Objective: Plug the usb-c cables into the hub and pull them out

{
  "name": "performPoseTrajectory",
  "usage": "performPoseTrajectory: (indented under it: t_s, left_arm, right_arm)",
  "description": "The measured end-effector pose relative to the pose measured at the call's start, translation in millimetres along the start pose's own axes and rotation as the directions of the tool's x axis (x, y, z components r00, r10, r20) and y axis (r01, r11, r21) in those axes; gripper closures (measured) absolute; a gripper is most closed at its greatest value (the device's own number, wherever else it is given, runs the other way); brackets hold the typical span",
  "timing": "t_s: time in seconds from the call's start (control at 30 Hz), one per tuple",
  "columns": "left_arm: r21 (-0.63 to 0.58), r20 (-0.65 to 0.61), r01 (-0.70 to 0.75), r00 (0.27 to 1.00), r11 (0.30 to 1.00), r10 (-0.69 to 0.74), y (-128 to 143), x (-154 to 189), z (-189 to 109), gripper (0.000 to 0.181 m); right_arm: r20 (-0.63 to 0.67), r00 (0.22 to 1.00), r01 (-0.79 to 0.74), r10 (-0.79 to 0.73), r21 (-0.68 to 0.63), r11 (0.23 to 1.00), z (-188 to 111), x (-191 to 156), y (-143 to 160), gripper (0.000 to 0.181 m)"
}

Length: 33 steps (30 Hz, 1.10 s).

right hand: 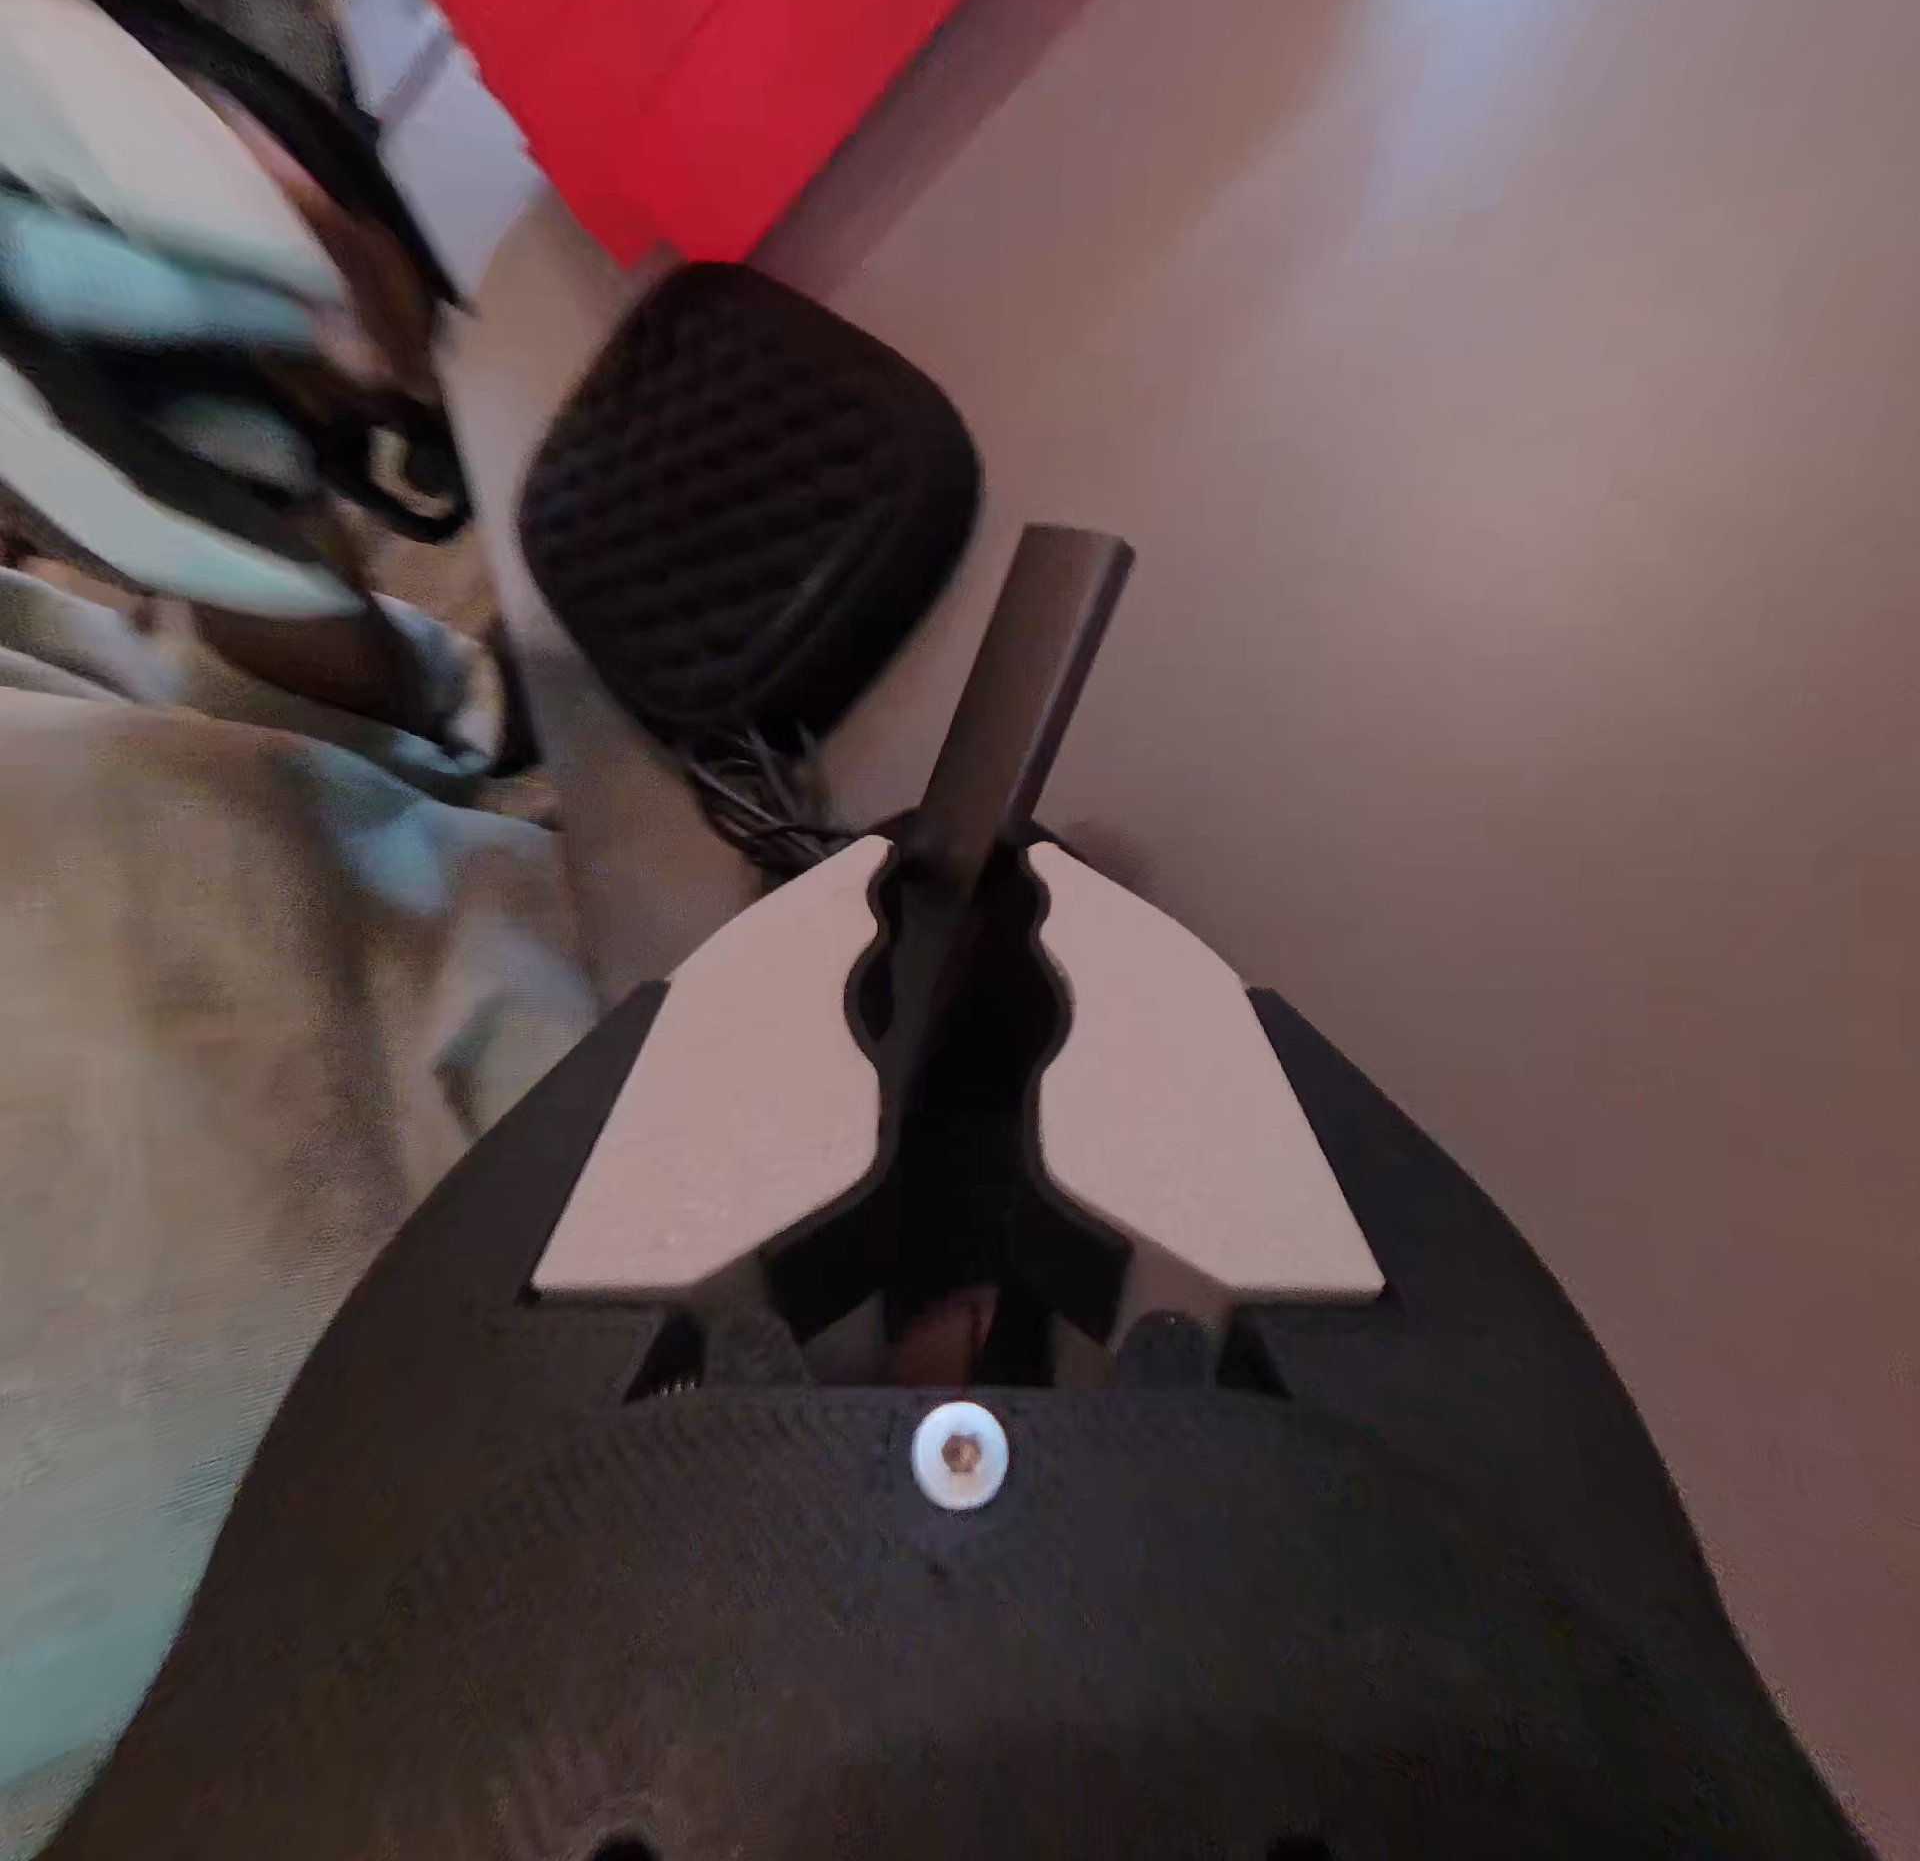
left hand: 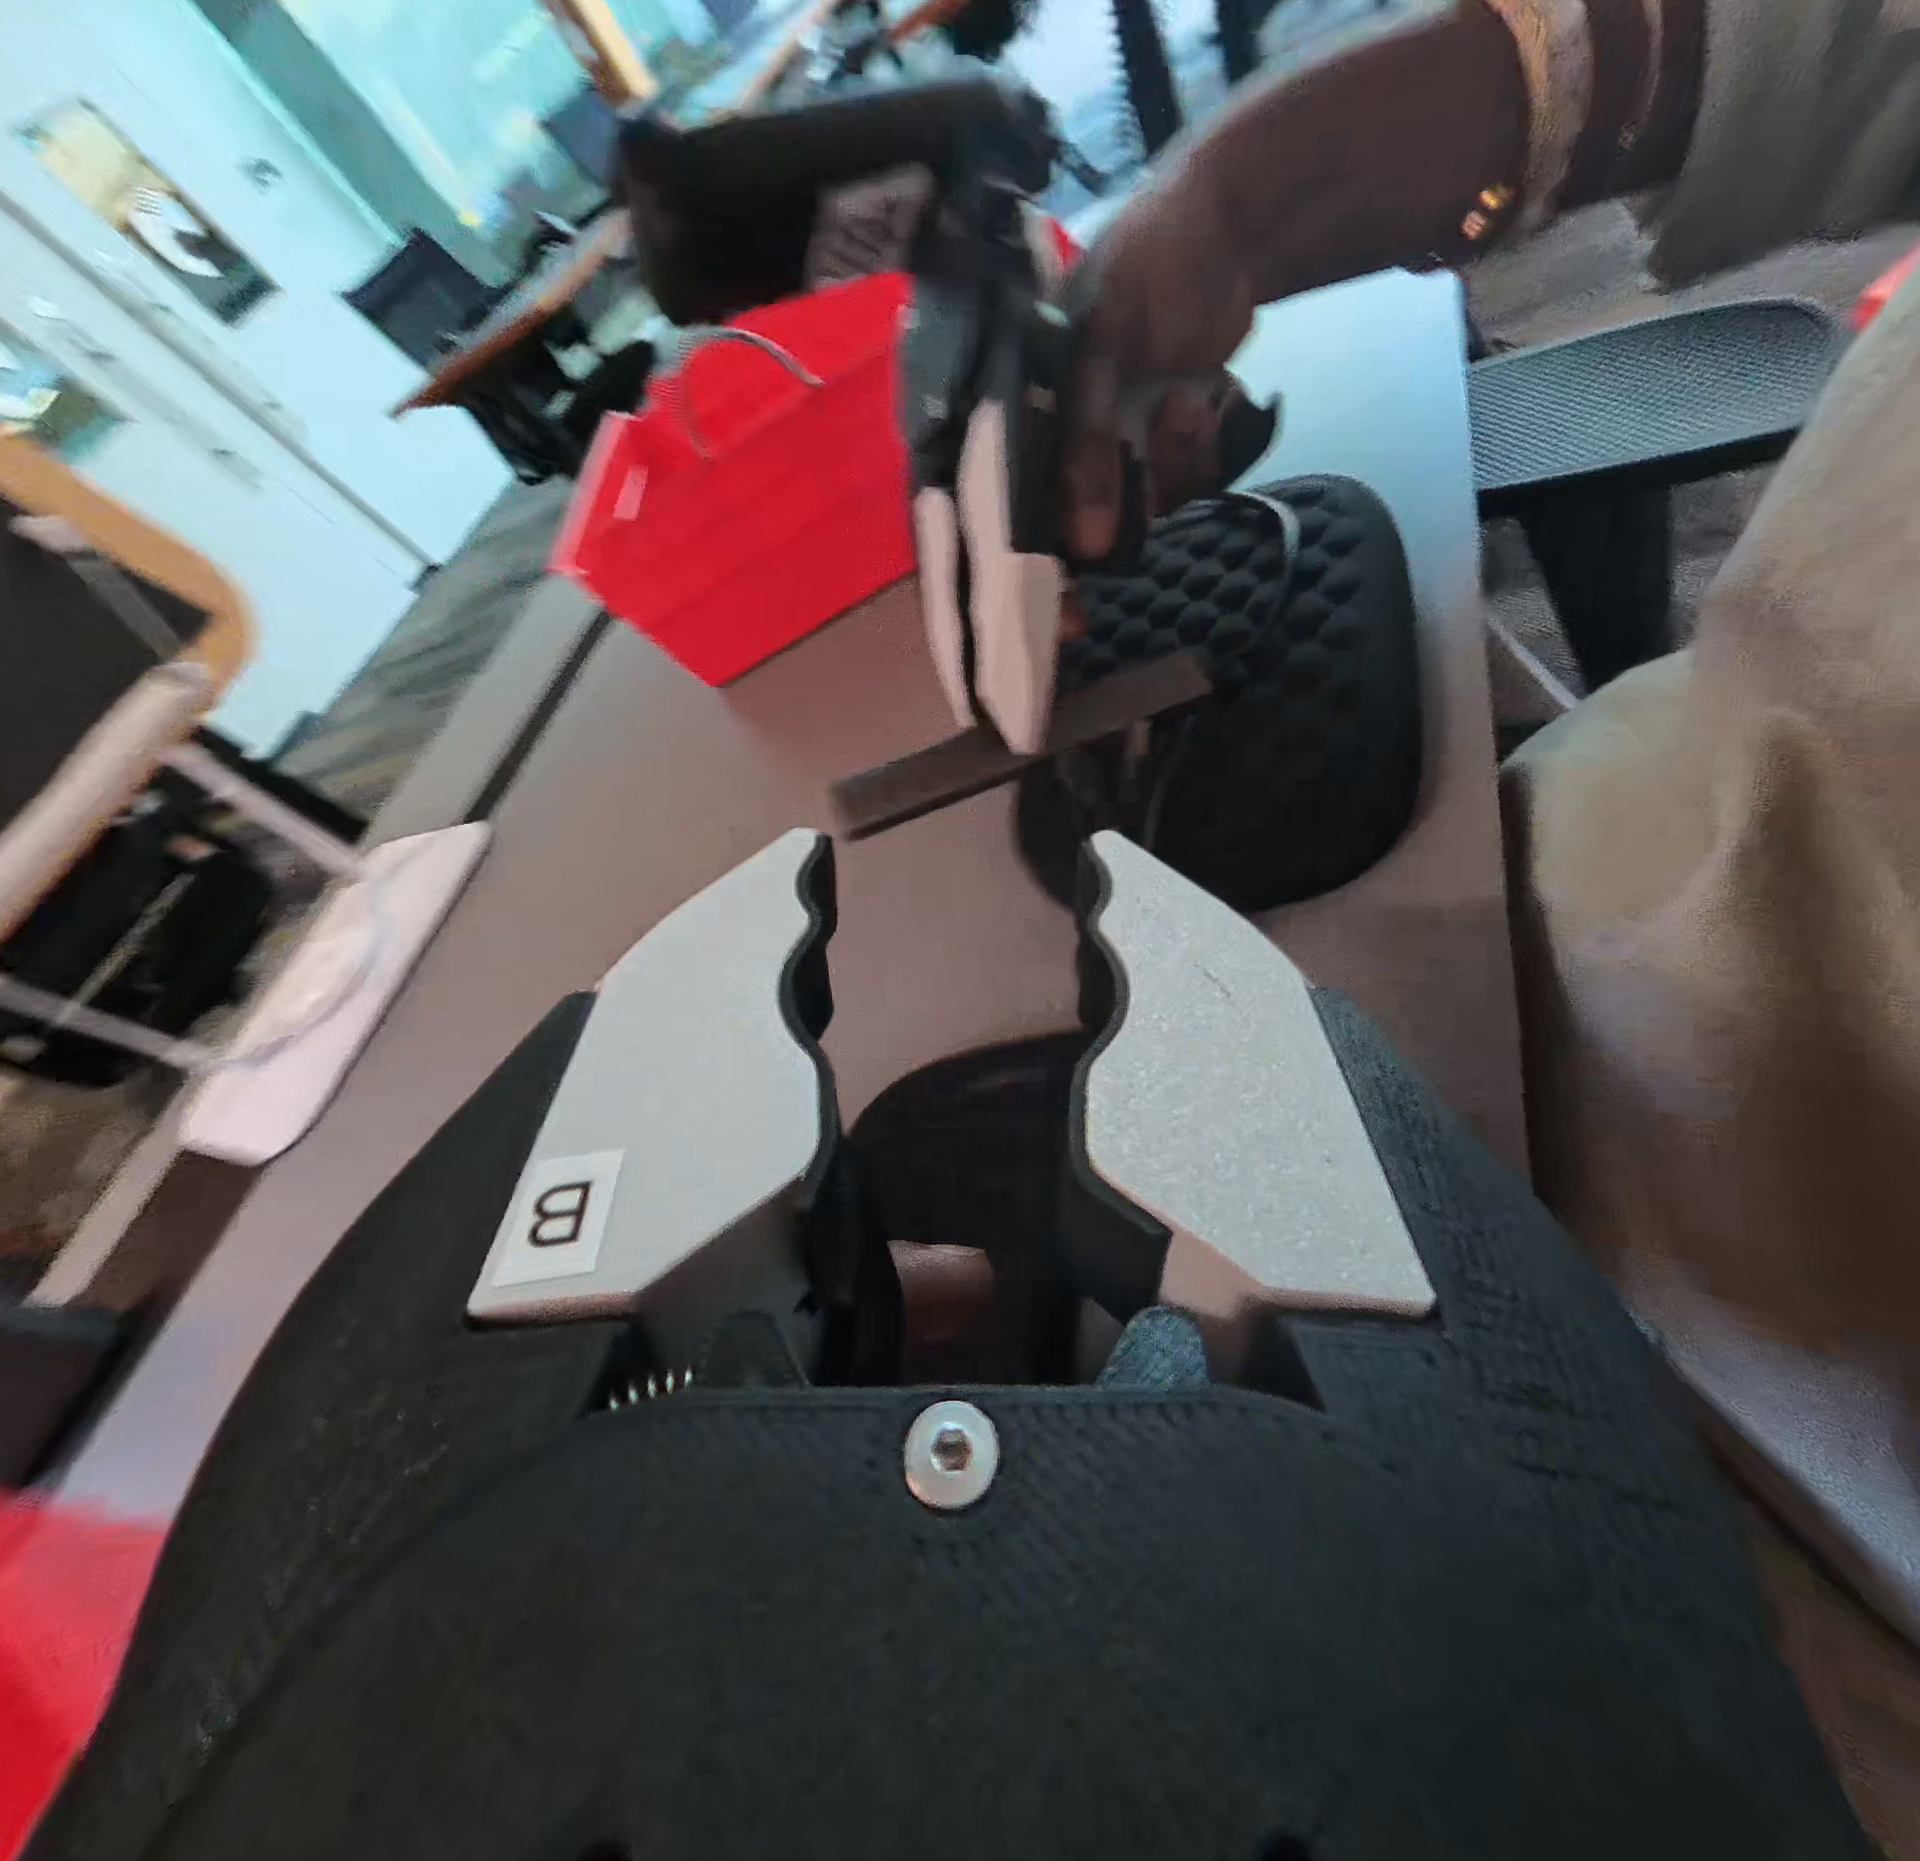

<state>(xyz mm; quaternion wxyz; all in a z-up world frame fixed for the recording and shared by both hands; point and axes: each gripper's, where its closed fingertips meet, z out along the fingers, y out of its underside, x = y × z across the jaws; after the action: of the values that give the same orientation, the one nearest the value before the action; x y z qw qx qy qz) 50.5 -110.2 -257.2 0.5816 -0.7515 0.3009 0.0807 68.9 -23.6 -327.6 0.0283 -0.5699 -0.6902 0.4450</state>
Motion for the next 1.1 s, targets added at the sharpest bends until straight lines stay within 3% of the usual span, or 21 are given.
performPoseTrajectory:
  t_s: [0.1, 0.17, 0.23, 0.3, 0.4, 0.47, 0.6, 0.73, 0.83, 0.9, 1.0, 1.1]
  left_arm:
    - [-0.038, 0.214, 0.041, 0.976, 0.998, -0.032, 13, -50, -69, 0.144]
    - [-0.199, 0.345, 0.086, 0.939, 0.976, -0.012, 51, -80, -118, 0.145]
    - [-0.423, 0.321, 0.149, 0.947, 0.894, -0.006, 102, -89, -156, 0.142]
    - [-0.549, 0.321, 0.225, 0.946, 0.805, -0.046, 139, -102, -178, 0.14]
    - [-0.693, 0.288, 0.233, 0.957, 0.683, -0.035, 172, -120, -185, 0.141]
    - [-0.787, 0.203, 0.183, 0.979, 0.59, -0.033, 190, -123, -181, 0.141]
    - [-0.856, 0.016, 0.052, 0.997, 0.515, -0.074, 220, -118, -159, 0.14]
    - [-0.898, -0.063, -0.034, 0.997, 0.438, -0.052, 245, -118, -150, 0.149]
    - [-0.905, -0.022, 0.008, 0.998, 0.425, -0.064, 248, -123, -152, 0.16]
    - [-0.891, 0.083, 0.094, 0.996, 0.444, -0.044, 241, -133, -156, 0.166]
    - [-0.765, 0.299, 0.27, 0.953, 0.584, -0.049, 208, -149, -165, 0.171]
    - [-0.455, 0.509, 0.378, 0.854, 0.806, -0.113, 152, -167, -176, 0.171]
  right_arm:
    - [-0.125, 0.988, 0.085, -0.086, -0.019, 0.996, -2, 12, 2, 0.155]
    - [-0.172, 0.978, 0.125, -0.119, 0.022, 0.992, -8, 12, -6, 0.15]
    - [-0.238, 0.96, 0.172, -0.151, 0.07, 0.983, -20, 13, -18, 0.136]
    - [-0.285, 0.94, 0.222, -0.186, 0.1, 0.97, -32, 9, -29, 0.126]
    - [-0.318, 0.914, 0.319, -0.254, 0.171, 0.932, -52, -10, -45, 0.126]
    - [-0.339, 0.897, 0.367, -0.284, 0.214, 0.905, -65, -21, -52, 0.128]
    - [-0.359, 0.887, 0.404, -0.29, 0.303, 0.863, -85, -34, -60, 0.133]
    - [-0.339, 0.9, 0.393, -0.273, 0.363, 0.845, -92, -40, -63, 0.135]
    - [-0.349, 0.893, 0.409, -0.284, 0.368, 0.835, -94, -43, -63, 0.137]
    - [-0.365, 0.884, 0.425, -0.292, 0.368, 0.827, -95, -45, -62, 0.138]
    - [-0.381, 0.874, 0.446, -0.302, 0.381, 0.81, -96, -50, -63, 0.141]
    - [-0.36, 0.872, 0.469, -0.332, 0.416, 0.779, -93, -63, -66, 0.141]
